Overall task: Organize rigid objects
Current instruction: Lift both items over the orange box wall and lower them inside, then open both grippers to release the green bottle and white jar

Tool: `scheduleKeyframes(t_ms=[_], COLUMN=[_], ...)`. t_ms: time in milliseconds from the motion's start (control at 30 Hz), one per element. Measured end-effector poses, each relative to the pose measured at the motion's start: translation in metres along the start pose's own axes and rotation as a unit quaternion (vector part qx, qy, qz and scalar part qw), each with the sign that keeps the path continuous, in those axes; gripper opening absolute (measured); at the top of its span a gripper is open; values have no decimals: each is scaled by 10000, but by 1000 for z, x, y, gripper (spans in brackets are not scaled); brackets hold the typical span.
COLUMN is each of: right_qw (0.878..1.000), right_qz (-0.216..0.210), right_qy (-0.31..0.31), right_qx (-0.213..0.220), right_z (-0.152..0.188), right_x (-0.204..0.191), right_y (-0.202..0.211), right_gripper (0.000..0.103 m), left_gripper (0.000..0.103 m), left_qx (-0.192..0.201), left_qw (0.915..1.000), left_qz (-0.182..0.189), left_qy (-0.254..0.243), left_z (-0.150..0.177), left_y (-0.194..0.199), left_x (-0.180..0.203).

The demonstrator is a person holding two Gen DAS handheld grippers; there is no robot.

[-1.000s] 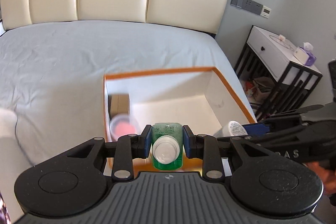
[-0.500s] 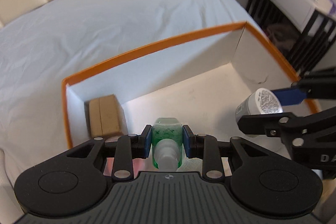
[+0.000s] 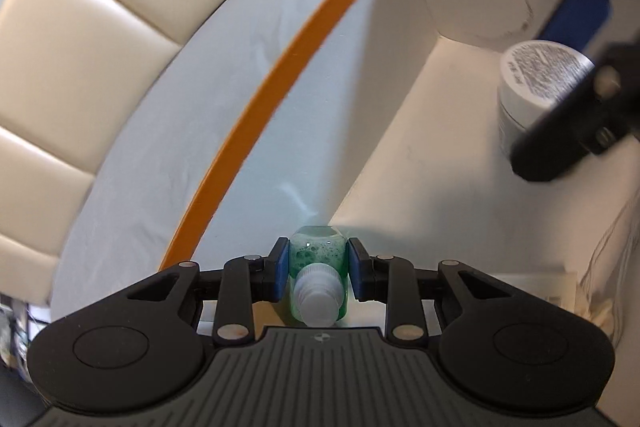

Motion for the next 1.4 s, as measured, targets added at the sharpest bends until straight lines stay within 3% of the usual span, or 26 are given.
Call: scheduleKeyframes(t_ms=[233,467,533,600,700,800,900,1033,1167,1400], right_qw=[9999,9997,9995,9995,9994,9987,9983,9968,9948,9917], right_qz=[32,65,41,29,37,23,73,-63,67,112], right_qy=[-73,-157,-206,-226,-221,-320,-245,-88,23,-148], right_qx=[-129,-163,-214,-238,-265,-390,-519,-786,-1017,-1271], right_z=[1,5,7,6,4,4,4,5,6,9], right_x=[-4,-6,-1,0,-3,-8,-18,-37,-50,-62], right_y=[-6,-11,-12,-13,-14,-21,-30,-43,-59,-86], right_gripper=[41,41,41,41,41,41,41,41,41,41], left_gripper=[52,54,54,54,54,52,48,48,48,48], left_qx=[-285,-281,-164,30,195,-71,51,364,496,597], left_qw=[9933,9805,9783,9708,9534,9344,9149,9102,9087,8944], left_qz=[874,1148,1041,980,614,127,55,-275,-644,-532], left_qy=[701,1569,1787,2191,2949,3558,4037,4117,4095,4401], left_z=[4,12,15,16,25,39,50,54,60,72], left_y=[14,21,29,45,69,79,93,105,109,93], left_x=[7,-8,-16,-26,-49,-67,-77,-91,-87,-85])
Point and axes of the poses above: each gripper's, at about its wrist camera, not at the fingertips, and y roughly against the way its jaws point, x to its right, z to its underside, the point moved 8 cm from there along -y, roughly the way its jaws point, and after that the axes turned 11 degrees about x, right-handed, at the moved point
